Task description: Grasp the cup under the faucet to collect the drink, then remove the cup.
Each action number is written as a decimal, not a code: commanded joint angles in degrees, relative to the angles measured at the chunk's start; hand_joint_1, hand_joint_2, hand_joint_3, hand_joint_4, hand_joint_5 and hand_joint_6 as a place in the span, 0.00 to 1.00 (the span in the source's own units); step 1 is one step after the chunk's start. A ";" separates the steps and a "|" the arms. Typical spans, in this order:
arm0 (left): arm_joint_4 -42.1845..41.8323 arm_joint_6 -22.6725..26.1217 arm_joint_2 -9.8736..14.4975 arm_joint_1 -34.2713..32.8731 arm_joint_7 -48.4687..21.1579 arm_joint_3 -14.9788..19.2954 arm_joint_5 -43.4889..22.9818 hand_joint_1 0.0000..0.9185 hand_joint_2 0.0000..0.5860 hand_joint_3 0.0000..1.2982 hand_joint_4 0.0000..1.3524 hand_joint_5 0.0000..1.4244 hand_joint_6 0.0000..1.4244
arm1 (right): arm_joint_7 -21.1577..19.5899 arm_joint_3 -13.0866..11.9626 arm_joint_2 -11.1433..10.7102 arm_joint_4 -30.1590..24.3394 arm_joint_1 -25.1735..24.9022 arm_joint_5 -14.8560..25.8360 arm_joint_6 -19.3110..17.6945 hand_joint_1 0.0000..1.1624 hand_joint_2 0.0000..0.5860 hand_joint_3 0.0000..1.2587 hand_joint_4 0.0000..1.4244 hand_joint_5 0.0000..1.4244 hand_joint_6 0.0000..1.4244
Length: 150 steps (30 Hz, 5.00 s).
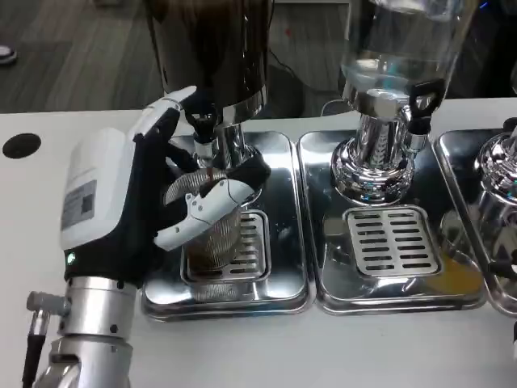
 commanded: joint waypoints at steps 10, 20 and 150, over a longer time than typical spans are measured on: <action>0.46 0.75 0.40 1.45 -1.08 0.01 0.38 0.00 0.07 0.25 0.19 0.47 0.58 | 0.23 -0.09 -0.07 -0.25 0.01 0.28 0.08 0.35 1.00 0.16 0.04 0.03 0.00; -0.04 0.51 -0.60 -0.61 -0.55 2.44 -3.36 0.00 0.06 0.16 0.11 0.45 0.59 | 0.31 -0.13 -0.20 0.12 0.17 0.43 -0.17 0.35 1.00 0.16 0.04 0.03 0.00; -2.43 -20.84 4.21 47.54 5.30 15.67 3.11 0.00 0.09 0.20 0.15 0.18 0.36 | 17.11 27.18 22.13 29.90 -59.61 6.79 30.47 0.61 0.17 0.06 0.05 0.09 0.04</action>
